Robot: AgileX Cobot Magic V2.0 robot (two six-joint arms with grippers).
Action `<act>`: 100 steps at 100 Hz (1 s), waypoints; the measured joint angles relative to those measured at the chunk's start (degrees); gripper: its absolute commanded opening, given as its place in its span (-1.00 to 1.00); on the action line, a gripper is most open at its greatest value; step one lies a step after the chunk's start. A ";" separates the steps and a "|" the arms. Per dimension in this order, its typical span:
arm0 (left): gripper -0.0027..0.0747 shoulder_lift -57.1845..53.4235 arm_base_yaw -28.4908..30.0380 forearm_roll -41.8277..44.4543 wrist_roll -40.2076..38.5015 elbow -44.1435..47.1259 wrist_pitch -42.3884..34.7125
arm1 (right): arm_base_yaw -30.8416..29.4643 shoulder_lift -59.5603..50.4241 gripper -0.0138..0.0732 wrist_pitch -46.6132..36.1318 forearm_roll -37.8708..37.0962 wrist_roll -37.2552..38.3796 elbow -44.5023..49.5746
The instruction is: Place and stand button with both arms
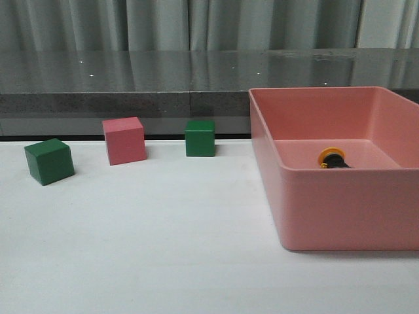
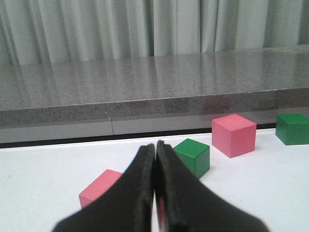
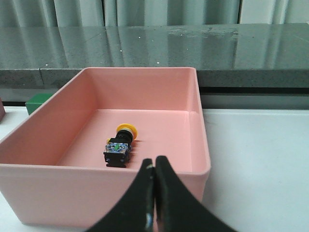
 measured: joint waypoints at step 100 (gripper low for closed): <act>-0.98 0.00 0.00 0.00 0.00 0.00 0.00 | 0.00 2.78 -0.95 8.49 4.76 7.22 -13.18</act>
